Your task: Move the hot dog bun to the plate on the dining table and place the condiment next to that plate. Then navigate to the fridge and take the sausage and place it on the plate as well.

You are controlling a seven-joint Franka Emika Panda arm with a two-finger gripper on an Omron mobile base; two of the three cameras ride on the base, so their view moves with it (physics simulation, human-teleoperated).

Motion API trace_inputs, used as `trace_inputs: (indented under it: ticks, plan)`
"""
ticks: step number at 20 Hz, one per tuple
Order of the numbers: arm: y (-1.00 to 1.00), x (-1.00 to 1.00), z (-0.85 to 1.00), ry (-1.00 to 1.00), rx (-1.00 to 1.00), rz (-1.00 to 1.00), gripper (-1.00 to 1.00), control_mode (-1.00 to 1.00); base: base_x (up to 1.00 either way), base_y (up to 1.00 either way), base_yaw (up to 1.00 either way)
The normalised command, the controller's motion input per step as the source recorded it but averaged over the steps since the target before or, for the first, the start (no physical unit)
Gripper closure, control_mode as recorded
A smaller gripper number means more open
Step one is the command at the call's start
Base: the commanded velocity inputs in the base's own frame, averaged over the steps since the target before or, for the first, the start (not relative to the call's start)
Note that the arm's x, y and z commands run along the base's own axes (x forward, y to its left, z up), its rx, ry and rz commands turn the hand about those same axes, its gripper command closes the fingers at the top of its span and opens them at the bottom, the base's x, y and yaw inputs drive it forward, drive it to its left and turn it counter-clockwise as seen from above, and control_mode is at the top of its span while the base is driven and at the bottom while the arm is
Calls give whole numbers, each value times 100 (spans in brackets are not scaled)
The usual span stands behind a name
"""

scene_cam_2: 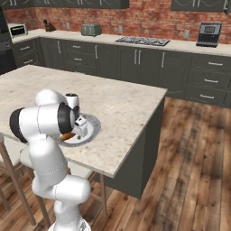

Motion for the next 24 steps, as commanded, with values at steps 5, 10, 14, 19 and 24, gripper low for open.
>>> trace_inputs:
  ticks: [5, 10, 14, 19, 24]
  plan:
    - [21, 42, -9, 11, 0, -2, -100, -100, 0, 0, 0]
    - [23, 9, 0, -5, 0, 0, -100, -100, 0, 0, 0]
    - [7, -2, 8, -15, 0, -1, -100, -100, 0, 0, 0]
    - [-15, -46, 36, -19, 0, -6, -100, -100, 0, 0, 0]
    - [-33, -42, 60, -15, 0, -6, -100, -100, 0, 0, 0]
